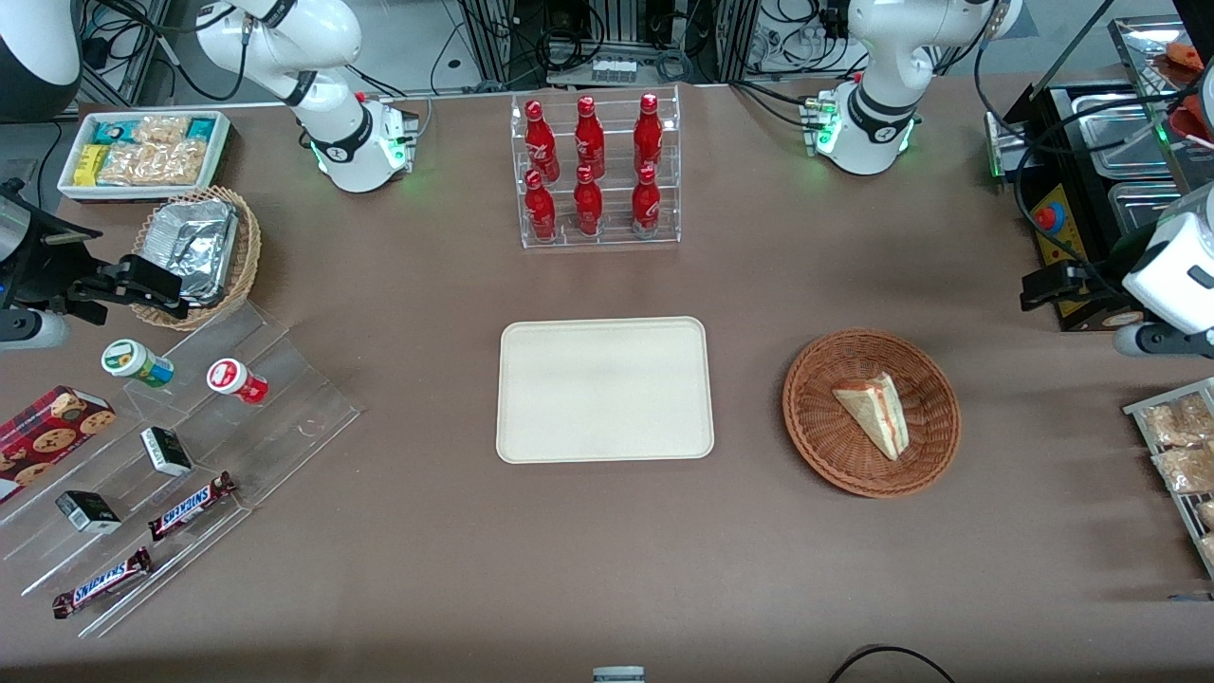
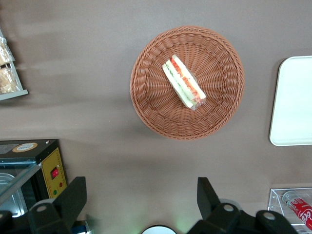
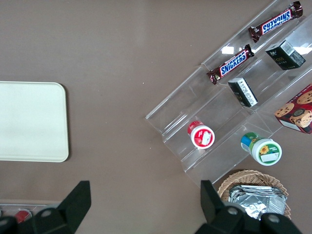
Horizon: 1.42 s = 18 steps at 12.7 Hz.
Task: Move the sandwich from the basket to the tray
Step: 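Move the left gripper over the wrapped sandwich in the wicker basket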
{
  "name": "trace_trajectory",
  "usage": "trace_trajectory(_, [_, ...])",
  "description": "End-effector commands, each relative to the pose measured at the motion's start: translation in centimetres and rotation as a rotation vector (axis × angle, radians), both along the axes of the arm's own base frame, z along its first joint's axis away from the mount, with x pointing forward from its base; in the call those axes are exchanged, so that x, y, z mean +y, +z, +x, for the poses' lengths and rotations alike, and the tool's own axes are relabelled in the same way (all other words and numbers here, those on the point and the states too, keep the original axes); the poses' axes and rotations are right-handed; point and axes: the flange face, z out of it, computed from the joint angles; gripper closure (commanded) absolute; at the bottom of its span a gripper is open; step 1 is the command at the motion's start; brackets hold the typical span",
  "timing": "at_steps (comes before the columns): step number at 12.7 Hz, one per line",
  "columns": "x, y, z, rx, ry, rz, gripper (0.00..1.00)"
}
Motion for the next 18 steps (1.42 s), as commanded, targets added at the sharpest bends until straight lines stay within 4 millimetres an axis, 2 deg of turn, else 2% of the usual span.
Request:
trace_trajectory(1, [0.0, 0.3, -1.1, -0.022, -0.008, 0.009, 0.0])
trace_trajectory(3, [-0.6, 0.1, -0.3, -0.034, -0.018, 0.012, 0.0])
trace_trajectory(7, [-0.7, -2.5, 1.3, -0.029, 0.065, 0.028, 0.0])
trace_trajectory(9, [-1.1, -5.6, 3.0, -0.019, 0.146, 0.032, 0.0])
trace_trajectory(11, [-3.7, -8.5, 4.5, -0.026, 0.231, 0.036, 0.0])
trace_trajectory(12, [-4.5, -9.8, 5.2, -0.036, 0.289, 0.036, 0.0])
trace_trajectory(13, [-6.2, -11.5, 5.7, -0.029, 0.304, 0.043, 0.0])
trace_trajectory(14, [-7.0, -13.6, 6.3, -0.022, 0.348, 0.071, 0.0])
trace_trajectory(16, [-7.3, -17.0, 7.3, -0.022, 0.505, 0.098, 0.0])
trace_trajectory(18, [-7.6, -18.8, 7.5, -0.042, 0.619, 0.097, 0.0])
